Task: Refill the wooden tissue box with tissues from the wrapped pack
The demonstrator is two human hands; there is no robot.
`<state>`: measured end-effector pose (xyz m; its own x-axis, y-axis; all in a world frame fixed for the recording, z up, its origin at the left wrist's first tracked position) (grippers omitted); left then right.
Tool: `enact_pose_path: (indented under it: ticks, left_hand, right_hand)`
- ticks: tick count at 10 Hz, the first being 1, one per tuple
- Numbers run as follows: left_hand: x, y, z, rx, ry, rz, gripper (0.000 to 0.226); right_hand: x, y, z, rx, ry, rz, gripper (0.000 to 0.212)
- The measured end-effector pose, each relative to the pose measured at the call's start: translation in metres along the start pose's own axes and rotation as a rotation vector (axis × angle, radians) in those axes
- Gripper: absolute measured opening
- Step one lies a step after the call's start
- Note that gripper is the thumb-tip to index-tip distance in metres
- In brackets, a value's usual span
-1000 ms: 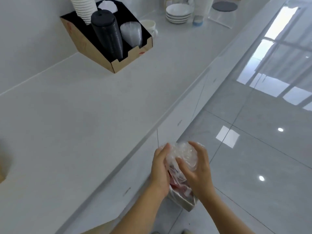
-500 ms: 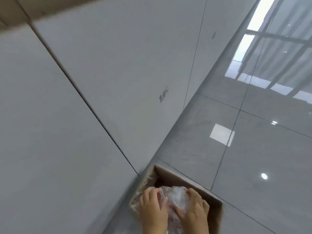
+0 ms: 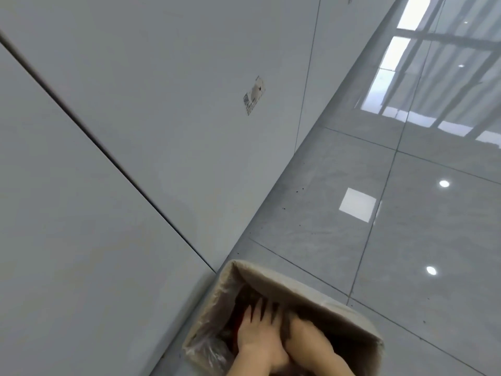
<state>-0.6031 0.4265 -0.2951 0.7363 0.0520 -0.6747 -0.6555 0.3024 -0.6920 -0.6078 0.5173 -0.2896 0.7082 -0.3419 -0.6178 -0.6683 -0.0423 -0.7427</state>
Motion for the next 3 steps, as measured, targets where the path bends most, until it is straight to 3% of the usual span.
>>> enact_pose_path:
  ticks: [2, 3]
  left_hand:
    - [-0.030, -0.058, 0.020, 0.064, -0.047, 0.193, 0.075]
    - [-0.050, -0.094, 0.034, 0.203, 0.000, 0.457, 0.078]
  right_hand:
    - [-0.030, -0.054, 0.012, -0.065, 0.123, 0.250, 0.064]
    - [-0.051, -0.094, 0.008, -0.138, 0.073, 0.418, 0.073]
Point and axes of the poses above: each hand's wrist, its own y-axis towards the middle knuckle, its own x-axis out of the palm, z = x × y, the point moved 3 cm from there along y, towards the middle knuckle, and after that the axes turned 11 degrees about x, right-handed, at the moved point
